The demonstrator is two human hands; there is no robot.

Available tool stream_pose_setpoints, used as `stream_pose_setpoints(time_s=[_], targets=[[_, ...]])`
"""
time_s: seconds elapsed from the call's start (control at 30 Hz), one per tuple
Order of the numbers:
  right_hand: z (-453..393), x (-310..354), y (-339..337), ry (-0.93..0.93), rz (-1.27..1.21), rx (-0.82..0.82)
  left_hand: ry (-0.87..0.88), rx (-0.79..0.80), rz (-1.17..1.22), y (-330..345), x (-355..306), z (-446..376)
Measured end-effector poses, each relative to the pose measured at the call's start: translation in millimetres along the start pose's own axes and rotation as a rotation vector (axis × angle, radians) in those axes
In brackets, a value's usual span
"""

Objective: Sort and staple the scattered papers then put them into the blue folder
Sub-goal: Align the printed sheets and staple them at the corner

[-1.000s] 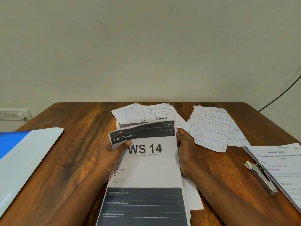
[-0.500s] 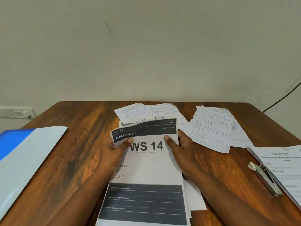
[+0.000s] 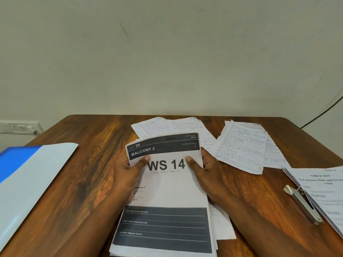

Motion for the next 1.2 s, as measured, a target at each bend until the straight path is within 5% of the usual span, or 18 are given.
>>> stream_pose_setpoints(time_s=[0.17,0.47,0.63,1.2], targets=[[-3,-4,-4,0.02,-0.019,-0.029,-0.051,-0.014,-0.023,-3,4,-9],[-12,-14,-14,0.132,-0.206,-0.054,-0.332,0.323,0.078,16,16,2],[-10,-22,-15,0.139,-0.058,-0.047,-0.384,0.392,0.008,19,22,7],[-6,-14,-8,0.223,0.055,0.085,-0.314,0.204,-0.033,12,21,-1]])
Point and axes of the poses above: each hand's wrist, its own z-axis away from the middle knuckle, its own y-axis out of the palm, x = y × z, the point moved 8 cm from there along -z, towards the middle knuckle, and after that the axes turned 13 degrees about -y, right-handed, at the moved point
